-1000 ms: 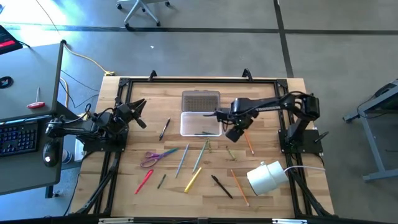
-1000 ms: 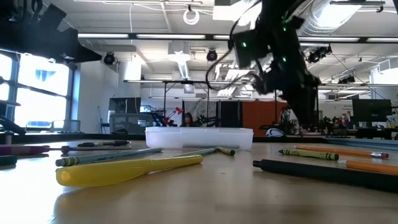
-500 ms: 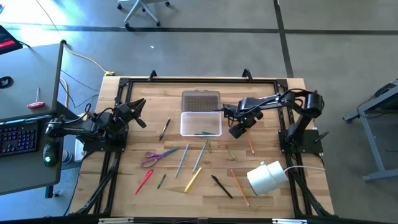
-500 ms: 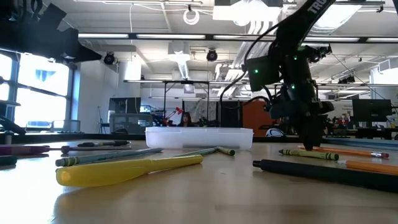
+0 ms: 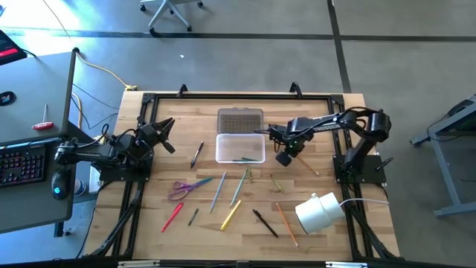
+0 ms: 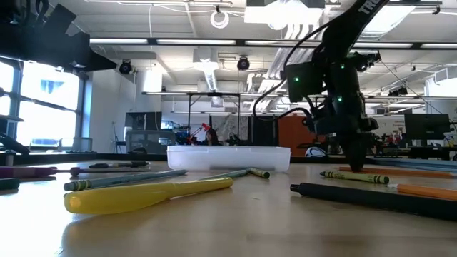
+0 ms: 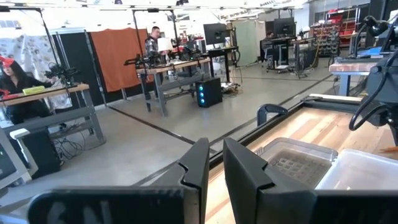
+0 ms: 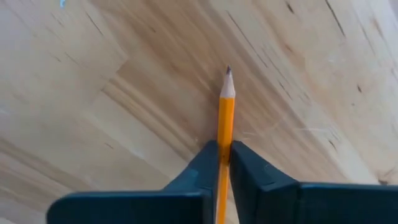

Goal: Pick & place school supplies into a supply box
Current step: Put the top orange pencil into the black supply box

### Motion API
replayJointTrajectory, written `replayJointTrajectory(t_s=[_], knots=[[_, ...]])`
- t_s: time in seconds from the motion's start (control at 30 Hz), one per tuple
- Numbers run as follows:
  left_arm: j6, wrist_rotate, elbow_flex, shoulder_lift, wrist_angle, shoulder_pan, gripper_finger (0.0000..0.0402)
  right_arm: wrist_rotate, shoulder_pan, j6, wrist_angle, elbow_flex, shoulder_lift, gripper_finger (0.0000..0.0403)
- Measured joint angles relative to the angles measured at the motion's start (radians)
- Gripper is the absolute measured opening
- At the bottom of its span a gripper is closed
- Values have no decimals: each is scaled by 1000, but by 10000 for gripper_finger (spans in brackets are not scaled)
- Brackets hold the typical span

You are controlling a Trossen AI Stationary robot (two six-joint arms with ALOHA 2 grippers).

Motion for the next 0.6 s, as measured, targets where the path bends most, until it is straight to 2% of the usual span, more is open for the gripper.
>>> replayJointTrajectory(t_s=[0.17, 0.37, 0.5, 0.6], knots=[[0, 0, 0, 0, 0, 0, 85, 60, 18, -23, -122, 104, 8, 6], [0, 0, 0, 0, 0, 0, 85, 59, 34, -103, -169, 275, 4, 10], [0, 0, 0, 0, 1, 0, 85, 143, 46, -163, -175, 413, 4, 4], [0, -1, 0, 0, 1, 0, 85, 172, 49, -247, -89, 495, 4, 9]])
